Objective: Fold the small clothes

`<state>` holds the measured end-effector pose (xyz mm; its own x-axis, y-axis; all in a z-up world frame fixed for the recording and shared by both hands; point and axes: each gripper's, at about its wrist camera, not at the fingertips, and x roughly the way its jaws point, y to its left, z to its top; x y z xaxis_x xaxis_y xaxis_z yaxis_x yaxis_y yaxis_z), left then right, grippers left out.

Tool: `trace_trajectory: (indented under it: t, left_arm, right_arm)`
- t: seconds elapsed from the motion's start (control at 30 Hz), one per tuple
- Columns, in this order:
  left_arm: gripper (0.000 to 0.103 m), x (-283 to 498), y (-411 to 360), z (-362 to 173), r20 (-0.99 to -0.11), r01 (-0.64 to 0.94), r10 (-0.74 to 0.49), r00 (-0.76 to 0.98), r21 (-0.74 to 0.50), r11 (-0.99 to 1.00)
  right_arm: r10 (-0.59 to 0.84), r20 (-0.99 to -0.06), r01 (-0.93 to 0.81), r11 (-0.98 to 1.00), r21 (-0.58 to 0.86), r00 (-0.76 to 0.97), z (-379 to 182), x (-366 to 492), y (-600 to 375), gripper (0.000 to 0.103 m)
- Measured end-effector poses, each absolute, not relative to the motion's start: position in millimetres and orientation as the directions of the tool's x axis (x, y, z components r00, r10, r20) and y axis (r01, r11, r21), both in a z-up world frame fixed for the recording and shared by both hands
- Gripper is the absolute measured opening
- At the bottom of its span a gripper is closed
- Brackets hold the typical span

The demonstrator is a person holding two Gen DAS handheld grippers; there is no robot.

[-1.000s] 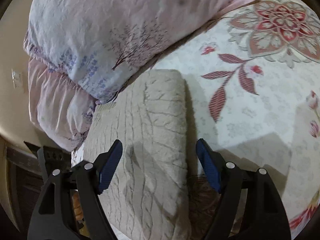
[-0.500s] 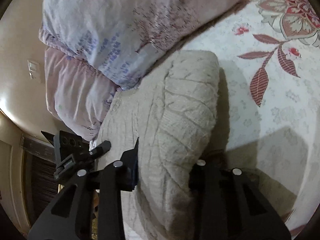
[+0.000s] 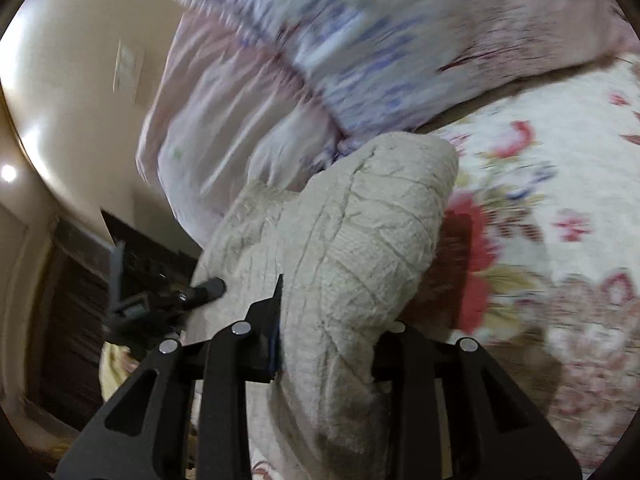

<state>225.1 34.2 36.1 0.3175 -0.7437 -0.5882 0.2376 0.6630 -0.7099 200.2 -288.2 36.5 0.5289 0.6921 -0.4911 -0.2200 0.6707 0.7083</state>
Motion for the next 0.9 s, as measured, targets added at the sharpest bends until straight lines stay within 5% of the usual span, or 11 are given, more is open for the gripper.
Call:
trace_trajectory:
  t: [0.1, 0.17, 0.27, 0.5, 0.53, 0.67, 0.8, 0.9]
  left_arm:
    - [0.042, 231.9, 62.3, 21.2, -0.63, 0.176, -0.698, 0.34, -0.687, 0.705]
    - [0.047, 238.2, 76.2, -3.5, -0.643, 0.101, -0.695, 0.322, -0.707, 0.7]
    - [0.053, 239.3, 84.6, -18.4, -0.601, 0.072, -0.733, 0.319, -0.756, 0.651]
    - [0.062, 224.6, 91.4, 5.1, -0.654, 0.139, -0.642, 0.401, -0.649, 0.748]
    - [0.062, 222.8, 90.2, 5.9, -0.664, 0.143, -0.627, 0.407, -0.632, 0.762]
    - [0.064, 222.5, 83.3, 6.7, -0.695, 0.155, -0.576, 0.431, -0.572, 0.806]
    - [0.07, 225.2, 74.5, 6.7, -0.72, 0.166, -0.527, 0.452, -0.512, 0.843]
    - [0.073, 226.7, 71.1, 5.6, -0.732, 0.172, -0.503, 0.46, -0.483, 0.859]
  right_arm:
    - [0.669, -0.554, -0.219, 0.714, 0.665, 0.496, 21.0, 210.4, -255.4, 0.029]
    - [0.625, -0.632, -0.167, 0.758, 0.63, 0.458, 3.1, 221.2, -239.1, 0.044]
    - [0.659, -0.62, -0.127, 0.722, 0.68, 0.426, -4.5, 225.6, -245.5, 0.052]
    - [0.624, -0.575, -0.106, 0.721, 0.684, 0.529, 16.1, 222.5, -277.5, 0.052]
    - [0.619, -0.575, -0.103, 0.723, 0.683, 0.536, 16.8, 224.4, -278.3, 0.05]
    - [0.54, -0.594, -0.145, 0.8, 0.582, 0.597, 28.1, 229.2, -264.5, 0.011]
    - [0.434, -0.528, -0.289, 0.896, 0.338, 0.73, 59.7, 211.0, -239.3, 0.01]
    - [0.312, -0.591, -0.261, 0.95, 0.172, 0.744, 55.9, 213.7, -224.2, 0.01]
